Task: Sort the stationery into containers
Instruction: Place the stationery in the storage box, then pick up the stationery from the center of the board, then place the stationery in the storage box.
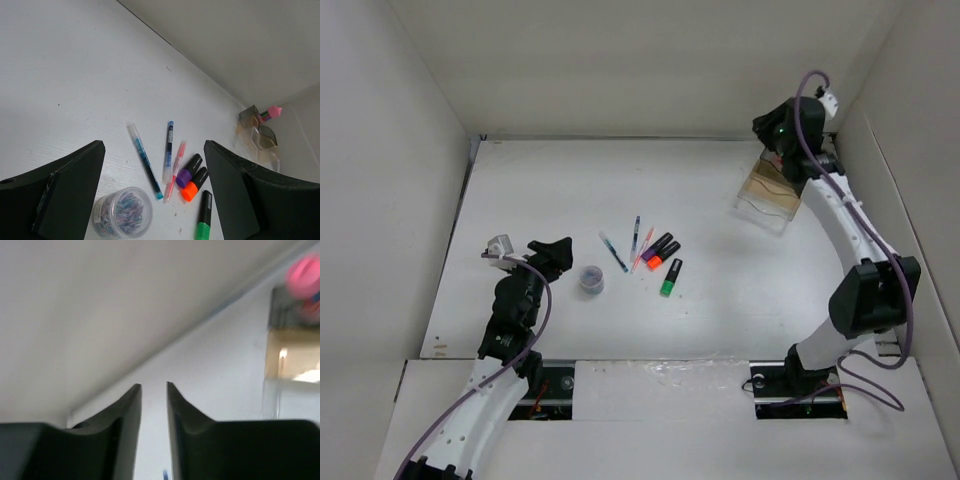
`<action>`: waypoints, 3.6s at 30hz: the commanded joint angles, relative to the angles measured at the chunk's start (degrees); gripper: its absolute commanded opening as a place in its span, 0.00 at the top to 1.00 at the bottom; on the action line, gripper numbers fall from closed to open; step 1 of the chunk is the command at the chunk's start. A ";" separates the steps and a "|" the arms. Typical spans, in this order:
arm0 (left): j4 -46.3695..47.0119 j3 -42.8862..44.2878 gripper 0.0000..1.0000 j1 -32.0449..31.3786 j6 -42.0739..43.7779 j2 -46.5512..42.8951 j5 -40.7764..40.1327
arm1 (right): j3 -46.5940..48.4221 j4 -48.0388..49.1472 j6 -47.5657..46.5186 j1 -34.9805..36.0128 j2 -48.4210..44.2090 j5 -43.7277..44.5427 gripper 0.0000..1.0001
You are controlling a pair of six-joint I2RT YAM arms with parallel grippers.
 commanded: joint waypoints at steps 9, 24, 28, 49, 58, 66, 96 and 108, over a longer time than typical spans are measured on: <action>-8.52 5.64 0.23 -0.14 -2.21 0.05 -8.89 | -23.98 7.73 -7.42 36.83 -7.31 -5.33 0.33; -8.26 6.17 0.19 -0.14 -2.75 3.49 -16.53 | -15.64 2.81 -10.22 59.53 13.42 5.30 0.01; -6.42 6.17 0.18 2.75 -2.75 7.52 -13.83 | -11.60 2.19 -10.23 59.53 18.78 9.52 0.01; 1.13 2.58 0.18 3.29 -1.26 8.15 -2.95 | -7.89 5.53 -9.00 57.25 17.67 15.67 0.59; 9.40 2.92 0.23 0.74 3.76 13.76 9.12 | -16.51 5.53 -4.26 27.39 -3.94 11.55 0.60; 10.99 5.11 0.23 0.74 4.81 18.96 14.39 | -13.88 5.53 1.98 -0.92 -2.05 11.63 0.60; 12.05 5.64 0.25 0.21 5.34 21.86 14.93 | 10.65 -3.00 2.51 -16.85 26.17 6.45 0.54; 12.66 5.64 0.25 0.21 5.34 23.09 14.93 | 10.91 -3.52 1.99 -16.85 27.75 7.50 0.34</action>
